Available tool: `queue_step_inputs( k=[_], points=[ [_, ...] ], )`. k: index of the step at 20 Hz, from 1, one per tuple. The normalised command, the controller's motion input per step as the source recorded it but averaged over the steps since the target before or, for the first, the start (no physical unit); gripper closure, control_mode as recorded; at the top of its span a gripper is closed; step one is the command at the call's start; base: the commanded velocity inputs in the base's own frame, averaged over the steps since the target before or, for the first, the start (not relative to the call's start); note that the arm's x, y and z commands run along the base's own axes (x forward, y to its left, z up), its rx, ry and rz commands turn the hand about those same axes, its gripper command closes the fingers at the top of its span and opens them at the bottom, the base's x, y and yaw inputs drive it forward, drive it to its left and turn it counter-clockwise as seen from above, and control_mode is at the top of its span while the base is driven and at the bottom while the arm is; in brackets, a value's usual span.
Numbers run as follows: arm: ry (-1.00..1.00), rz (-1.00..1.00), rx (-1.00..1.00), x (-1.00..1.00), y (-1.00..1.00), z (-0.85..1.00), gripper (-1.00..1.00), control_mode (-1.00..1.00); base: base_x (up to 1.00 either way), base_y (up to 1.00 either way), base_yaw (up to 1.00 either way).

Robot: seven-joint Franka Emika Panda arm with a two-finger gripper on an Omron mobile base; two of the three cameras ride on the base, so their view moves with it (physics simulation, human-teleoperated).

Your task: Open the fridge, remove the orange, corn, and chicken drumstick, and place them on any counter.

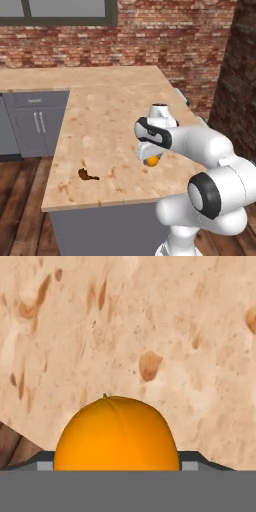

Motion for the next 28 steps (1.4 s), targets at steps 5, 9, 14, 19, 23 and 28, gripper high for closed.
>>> queue_step_inputs(
  k=[5,9,14,19,23,28],
  points=[
    [-0.04,0.09,0.0,0.21,0.02,-0.58,1.0,-1.0,0.0,0.0,0.0],
    [-0.1,0.09,0.02,0.14,0.0,-0.34,1.0,-1.0,0.0,0.0,0.0],
    [-0.2,0.08,0.06,0.06,0.0,-0.17,1.0,-1.0,0.0,0.0,0.0],
    [-0.14,0.06,0.03,0.07,0.0,-0.2,1.0,-1.0,0.0,0.0,0.0],
    [0.0,0.02,0.0,0.19,0.07,-0.38,1.0,-1.0,0.0,0.0,0.0],
    [0.0,0.0,0.0,0.19,0.09,-0.32,1.0,-1.0,0.0,0.0,0.0]
  ],
)
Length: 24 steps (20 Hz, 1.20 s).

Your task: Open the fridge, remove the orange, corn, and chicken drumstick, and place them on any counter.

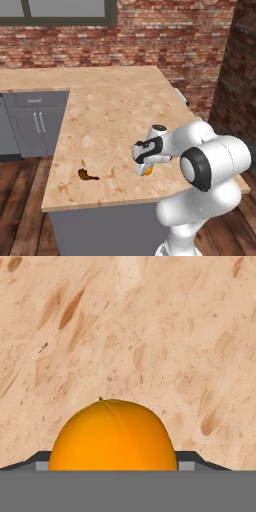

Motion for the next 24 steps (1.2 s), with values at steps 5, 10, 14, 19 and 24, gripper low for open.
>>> queue_step_inputs(
  k=[5,10,14,19,24],
  points=[
    [0.0,0.0,-0.02,0.03,0.05,-0.22,-1.0,-1.0,0.0,0.0,0.0],
    [0.0,0.0,0.0,0.0,0.02,-0.08,-1.0,-1.0,0.0,0.0,0.0],
    [0.0,0.0,0.0,-0.04,0.0,0.31,-1.0,-1.0,0.0,0.0,0.0],
    [0.02,0.0,0.0,-0.11,0.0,0.49,-1.0,-1.0,0.0,0.0,0.0],
    [0.0,0.0,0.0,-0.02,0.0,0.43,-1.0,-1.0,0.0,0.0,0.0]
  ],
)
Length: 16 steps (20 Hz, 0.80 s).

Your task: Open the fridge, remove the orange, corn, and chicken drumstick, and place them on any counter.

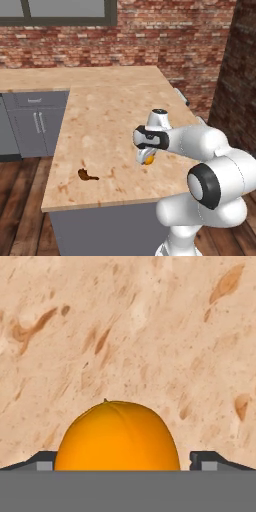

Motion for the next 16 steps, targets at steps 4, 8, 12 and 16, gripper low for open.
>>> queue_step_inputs(
  k=[4,8,12,16],
  points=[
    [-0.13,0.0,0.0,-0.01,0.03,0.25,-1.0,-1.0,0.0,0.0,0.0],
    [-0.21,0.0,0.0,0.0,0.0,0.15,-1.0,-1.0,0.0,0.0,0.0],
    [-0.23,0.0,0.0,0.0,0.06,0.0,-1.0,-1.0,0.0,0.0,0.0],
    [-0.2,0.0,0.0,0.0,0.0,0.03,1.0,-1.0,0.0,0.0,0.0]
  ],
)
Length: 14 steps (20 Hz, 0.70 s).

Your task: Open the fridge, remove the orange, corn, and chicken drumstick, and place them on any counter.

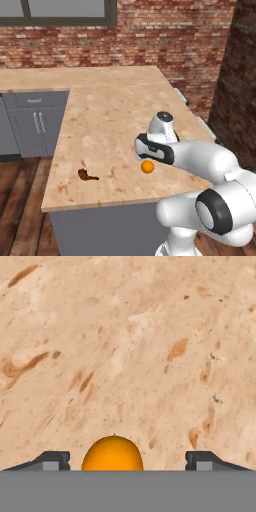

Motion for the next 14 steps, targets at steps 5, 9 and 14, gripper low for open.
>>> queue_step_inputs(
  k=[5,9,14],
  points=[
    [-0.17,0.0,0.0,-0.18,-0.12,0.52,1.0,-1.0,0.0,0.0,0.0],
    [-0.18,0.0,-0.02,-0.38,-0.06,0.97,1.0,-1.0,0.0,0.0,0.0],
    [-0.02,-0.04,0.0,-0.5,-0.03,1.0,1.0,-1.0,0.0,0.0,0.0]
  ],
)
